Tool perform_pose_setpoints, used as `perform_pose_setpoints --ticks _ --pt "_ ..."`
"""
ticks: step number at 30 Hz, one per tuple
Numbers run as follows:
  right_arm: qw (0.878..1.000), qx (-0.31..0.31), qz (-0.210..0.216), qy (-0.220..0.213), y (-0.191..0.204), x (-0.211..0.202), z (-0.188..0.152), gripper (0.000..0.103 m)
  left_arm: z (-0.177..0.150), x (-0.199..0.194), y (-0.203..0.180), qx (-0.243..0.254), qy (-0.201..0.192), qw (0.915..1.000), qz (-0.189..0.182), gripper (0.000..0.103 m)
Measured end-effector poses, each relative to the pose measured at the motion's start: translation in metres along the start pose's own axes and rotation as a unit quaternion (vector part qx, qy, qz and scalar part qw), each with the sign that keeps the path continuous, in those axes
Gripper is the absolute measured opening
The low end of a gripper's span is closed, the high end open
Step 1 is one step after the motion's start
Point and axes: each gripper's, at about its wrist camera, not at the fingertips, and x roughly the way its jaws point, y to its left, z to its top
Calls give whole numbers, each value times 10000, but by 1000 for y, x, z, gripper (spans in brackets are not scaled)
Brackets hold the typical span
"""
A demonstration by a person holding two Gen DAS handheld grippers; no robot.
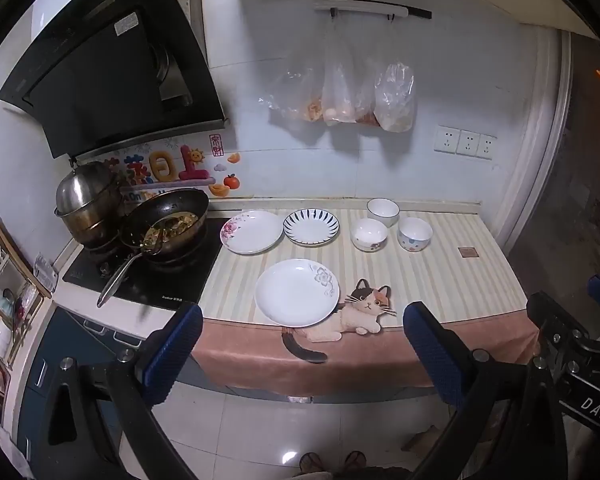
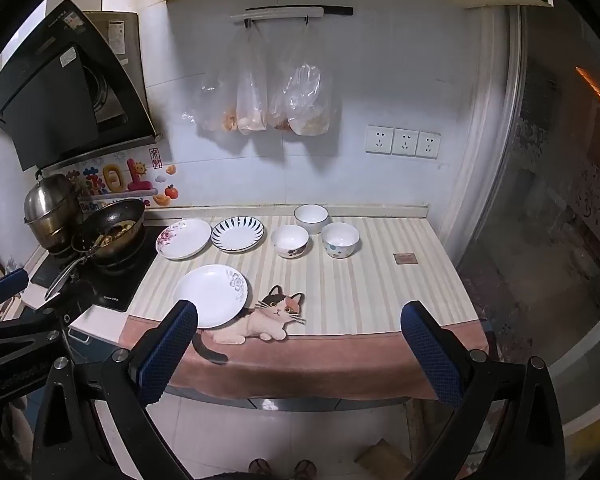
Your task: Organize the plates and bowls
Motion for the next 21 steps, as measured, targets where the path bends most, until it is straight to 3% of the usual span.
perform_pose_setpoints --ticks 21 --pt "10000 -13 7 -12 -4 0 1 103 1 0 6 11 -30 10000 47 103"
